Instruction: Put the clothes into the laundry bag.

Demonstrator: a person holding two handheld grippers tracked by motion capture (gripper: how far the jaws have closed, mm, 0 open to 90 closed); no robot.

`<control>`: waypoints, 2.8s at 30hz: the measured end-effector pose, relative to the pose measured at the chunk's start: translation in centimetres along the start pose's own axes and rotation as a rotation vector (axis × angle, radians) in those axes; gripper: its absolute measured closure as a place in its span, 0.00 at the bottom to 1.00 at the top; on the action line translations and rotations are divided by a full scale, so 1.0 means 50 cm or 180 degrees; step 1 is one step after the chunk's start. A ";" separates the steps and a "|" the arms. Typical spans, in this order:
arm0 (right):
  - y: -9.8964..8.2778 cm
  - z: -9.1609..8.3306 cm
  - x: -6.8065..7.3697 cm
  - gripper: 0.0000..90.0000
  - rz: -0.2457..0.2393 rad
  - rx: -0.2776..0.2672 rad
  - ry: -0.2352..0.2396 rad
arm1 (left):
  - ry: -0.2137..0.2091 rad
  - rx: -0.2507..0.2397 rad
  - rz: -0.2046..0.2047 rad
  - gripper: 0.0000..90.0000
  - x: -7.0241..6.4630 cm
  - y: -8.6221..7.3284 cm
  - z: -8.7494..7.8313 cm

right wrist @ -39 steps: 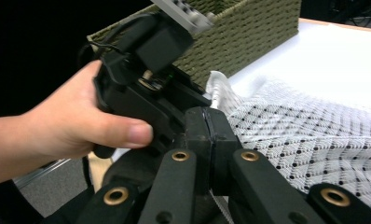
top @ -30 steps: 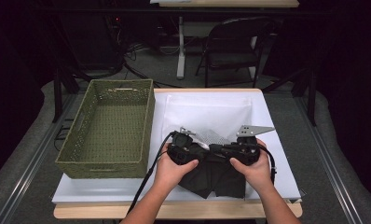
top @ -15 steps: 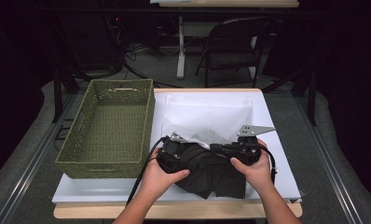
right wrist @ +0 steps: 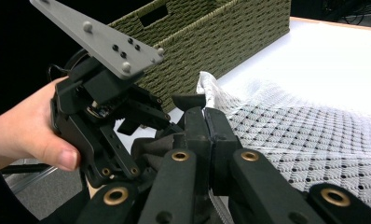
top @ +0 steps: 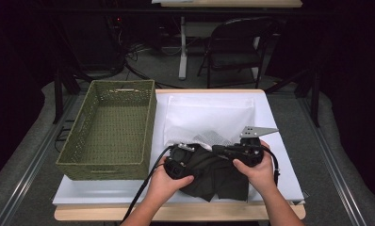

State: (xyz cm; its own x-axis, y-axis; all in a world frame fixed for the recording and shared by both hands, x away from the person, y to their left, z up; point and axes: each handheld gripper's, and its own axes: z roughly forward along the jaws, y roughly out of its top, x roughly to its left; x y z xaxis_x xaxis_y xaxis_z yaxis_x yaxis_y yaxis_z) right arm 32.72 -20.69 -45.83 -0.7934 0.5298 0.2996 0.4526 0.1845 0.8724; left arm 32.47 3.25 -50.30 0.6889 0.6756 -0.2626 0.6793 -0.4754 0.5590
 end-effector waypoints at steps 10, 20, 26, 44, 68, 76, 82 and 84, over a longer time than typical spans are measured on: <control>-0.001 0.006 0.007 0.99 -0.0019 0.0040 0.0009 | 0.0102 -0.0013 0.0102 0.33 -0.001 -0.001 0.025; -0.003 0.010 0.009 0.99 -0.0023 0.0055 0.0020 | 0.0188 -0.0212 0.0036 0.63 0.008 -0.022 0.032; -0.003 0.013 0.012 0.99 -0.0036 0.0060 0.0031 | 0.0285 -0.0235 0.0099 0.82 -0.011 -0.015 0.027; 0.003 0.016 0.028 0.99 -0.0057 0.0008 0.0180 | 0.0111 -0.0414 -0.0187 0.85 0.002 0.041 0.021; -0.007 0.009 0.009 0.99 -0.0055 0.0061 -0.0009 | 0.0193 -0.0544 -0.0164 0.56 0.001 0.037 -0.010; -0.009 0.008 0.007 0.99 -0.0041 0.0058 -0.0025 | 0.0108 -0.0627 -0.0127 0.52 -0.010 0.034 -0.055; -0.008 0.004 0.003 0.99 -0.0047 0.0036 -0.0036 | 0.0206 -0.0532 -0.0066 0.45 -0.012 0.022 -0.069; -0.008 0.003 0.002 0.99 -0.0030 0.0040 -0.0045 | 0.0206 -0.0520 -0.0070 0.44 -0.012 0.017 -0.072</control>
State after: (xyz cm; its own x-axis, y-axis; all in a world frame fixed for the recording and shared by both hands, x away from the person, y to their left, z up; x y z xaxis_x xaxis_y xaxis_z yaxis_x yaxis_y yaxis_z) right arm 32.50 -20.57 -46.23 -0.7920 0.5396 0.2858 0.4502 0.1998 0.8703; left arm 31.69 4.46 -46.84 0.6531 0.7221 -0.2280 0.6403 -0.3658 0.6754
